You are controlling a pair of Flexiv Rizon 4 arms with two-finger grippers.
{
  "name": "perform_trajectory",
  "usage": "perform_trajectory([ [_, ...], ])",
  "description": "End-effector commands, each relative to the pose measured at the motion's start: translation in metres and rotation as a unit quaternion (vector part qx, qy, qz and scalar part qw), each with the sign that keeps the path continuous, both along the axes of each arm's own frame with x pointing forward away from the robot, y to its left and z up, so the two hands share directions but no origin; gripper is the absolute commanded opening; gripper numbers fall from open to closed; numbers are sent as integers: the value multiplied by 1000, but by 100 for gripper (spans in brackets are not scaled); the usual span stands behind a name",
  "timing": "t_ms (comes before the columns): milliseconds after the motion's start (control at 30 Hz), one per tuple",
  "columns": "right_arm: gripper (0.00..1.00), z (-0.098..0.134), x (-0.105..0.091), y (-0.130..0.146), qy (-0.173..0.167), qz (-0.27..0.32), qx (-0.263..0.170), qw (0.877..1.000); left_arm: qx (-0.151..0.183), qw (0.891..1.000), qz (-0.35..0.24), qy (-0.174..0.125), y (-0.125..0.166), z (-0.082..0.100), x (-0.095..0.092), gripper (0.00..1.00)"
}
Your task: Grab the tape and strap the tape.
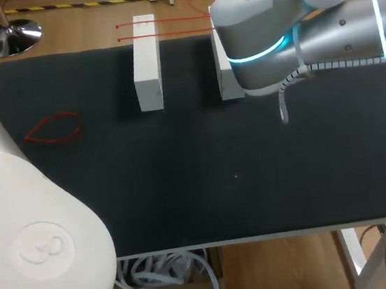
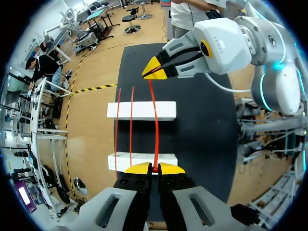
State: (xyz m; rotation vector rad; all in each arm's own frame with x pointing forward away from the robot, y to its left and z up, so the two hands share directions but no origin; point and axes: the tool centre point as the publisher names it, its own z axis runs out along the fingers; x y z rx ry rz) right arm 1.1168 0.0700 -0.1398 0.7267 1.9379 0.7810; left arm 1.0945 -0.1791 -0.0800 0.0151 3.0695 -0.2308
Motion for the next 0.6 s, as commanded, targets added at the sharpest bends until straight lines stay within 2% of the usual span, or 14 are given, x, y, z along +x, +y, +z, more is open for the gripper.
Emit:
perform_trajectory([
  [33, 0, 2, 0, 0, 3, 0, -1, 1000, 2, 1000, 1, 1, 0, 1, 0, 0],
  [267, 0, 2, 0, 0, 3, 0, -1, 1000, 2, 1000, 1, 1, 0, 1, 0, 0],
  [300, 0, 1, 0, 1, 9, -6, -18, 1000, 2, 1000, 1, 1, 0, 1, 0, 0],
  [333, 0, 1, 0, 2, 13, -12, -15, 1000, 2, 1000, 1, 1, 0, 1, 0, 0],
  [367, 0, 1, 1, 3, 6, -20, -27, 999, 2, 1000, 1, 1, 0, 1, 0, 0],
  [467, 0, 0, 1, 4, 34, -43, -42, 998, 2, 1000, 1, 1, 0, 1, 0, 0],
  [600, 0, -2, 0, 4, 53, -79, -24, 995, 2, 1000, 1, 1, 0, 1, 0, 0],
])
